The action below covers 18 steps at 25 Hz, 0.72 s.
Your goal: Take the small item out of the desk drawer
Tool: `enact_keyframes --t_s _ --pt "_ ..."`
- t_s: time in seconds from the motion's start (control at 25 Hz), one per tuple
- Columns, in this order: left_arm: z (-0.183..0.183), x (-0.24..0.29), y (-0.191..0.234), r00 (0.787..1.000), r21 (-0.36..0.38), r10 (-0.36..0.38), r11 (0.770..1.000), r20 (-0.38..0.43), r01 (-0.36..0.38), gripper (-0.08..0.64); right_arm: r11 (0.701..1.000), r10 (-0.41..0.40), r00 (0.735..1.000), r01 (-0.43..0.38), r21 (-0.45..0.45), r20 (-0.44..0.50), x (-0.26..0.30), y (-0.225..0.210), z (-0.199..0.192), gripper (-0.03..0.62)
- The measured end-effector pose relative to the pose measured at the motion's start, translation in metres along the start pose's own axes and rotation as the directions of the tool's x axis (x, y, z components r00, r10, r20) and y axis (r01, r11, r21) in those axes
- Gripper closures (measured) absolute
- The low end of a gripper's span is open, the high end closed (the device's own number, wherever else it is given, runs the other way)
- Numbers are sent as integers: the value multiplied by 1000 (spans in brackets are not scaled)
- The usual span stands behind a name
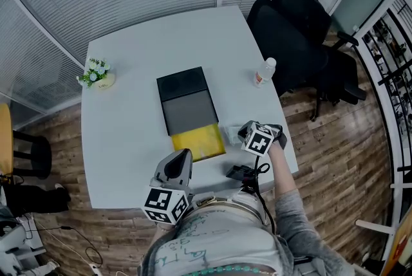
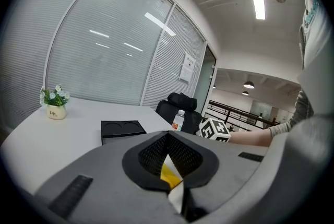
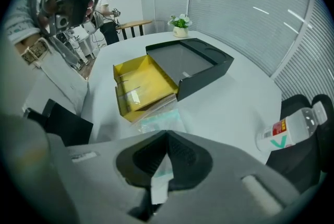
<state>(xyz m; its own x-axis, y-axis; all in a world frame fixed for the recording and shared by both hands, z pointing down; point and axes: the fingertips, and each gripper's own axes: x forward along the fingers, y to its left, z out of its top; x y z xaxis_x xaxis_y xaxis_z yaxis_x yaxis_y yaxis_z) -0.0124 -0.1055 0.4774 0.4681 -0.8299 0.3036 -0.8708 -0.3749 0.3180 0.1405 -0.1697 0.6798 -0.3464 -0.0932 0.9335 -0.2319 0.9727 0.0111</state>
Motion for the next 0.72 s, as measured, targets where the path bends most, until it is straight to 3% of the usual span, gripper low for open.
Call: enact_keyframes --t_s 0.24,0.72 --pt "0 1 0 1000 -2 1 1000 -1 -1 563 999 42 999 -41 31 -25 25 3 -4 589" --pt "-1 3 4 1000 -9 2 1000 -11 -2 563 999 34 997 -31 43 -67 56 4 -18 589"
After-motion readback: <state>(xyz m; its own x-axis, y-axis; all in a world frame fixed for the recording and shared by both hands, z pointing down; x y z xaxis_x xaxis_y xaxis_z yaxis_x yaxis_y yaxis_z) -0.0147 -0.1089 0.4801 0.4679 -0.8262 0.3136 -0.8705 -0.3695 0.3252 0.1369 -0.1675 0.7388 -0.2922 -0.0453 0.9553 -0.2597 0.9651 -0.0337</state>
